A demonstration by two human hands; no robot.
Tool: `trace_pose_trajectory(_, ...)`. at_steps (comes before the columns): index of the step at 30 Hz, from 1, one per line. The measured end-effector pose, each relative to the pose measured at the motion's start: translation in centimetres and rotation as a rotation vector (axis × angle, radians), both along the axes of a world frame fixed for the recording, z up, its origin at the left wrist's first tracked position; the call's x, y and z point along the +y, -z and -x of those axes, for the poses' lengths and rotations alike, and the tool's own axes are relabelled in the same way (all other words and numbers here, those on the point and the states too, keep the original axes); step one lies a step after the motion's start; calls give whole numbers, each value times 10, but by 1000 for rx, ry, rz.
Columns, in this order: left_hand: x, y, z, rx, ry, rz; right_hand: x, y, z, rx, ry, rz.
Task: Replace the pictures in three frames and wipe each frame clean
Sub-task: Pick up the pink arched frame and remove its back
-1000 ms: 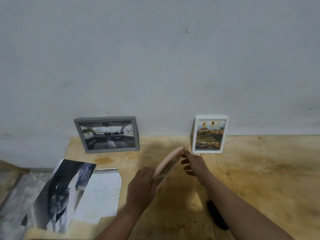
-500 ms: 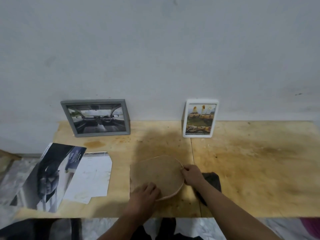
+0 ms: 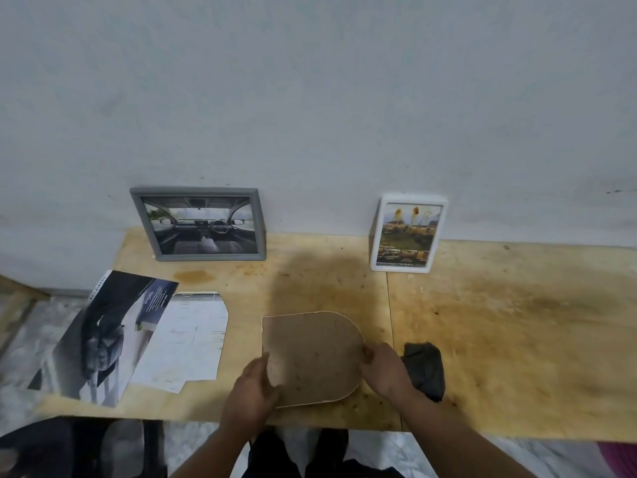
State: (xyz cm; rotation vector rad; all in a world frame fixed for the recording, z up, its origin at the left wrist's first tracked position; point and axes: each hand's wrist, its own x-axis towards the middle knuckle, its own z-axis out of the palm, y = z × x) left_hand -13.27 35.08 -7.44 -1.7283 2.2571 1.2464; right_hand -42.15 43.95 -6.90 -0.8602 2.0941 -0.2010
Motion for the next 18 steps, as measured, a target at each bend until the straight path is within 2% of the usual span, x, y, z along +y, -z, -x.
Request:
trace_pose_trajectory(4, -1, -1, 6, 47, -20, -33, -9, -9, -6, -40, 118, 50)
trace_pose_trajectory(9, -8, -3, 2, 64, -40, -49, -18, -8, 6, -256, 363, 37)
trace_pose_trajectory(14, -14, 0, -1, 77, -66, -40, -22, -2, 5, -224, 473, 85)
trace_pose_trajectory(18, -15, 2, -3, 90, -54, -46, -26, -1, 8, -213, 489, 47)
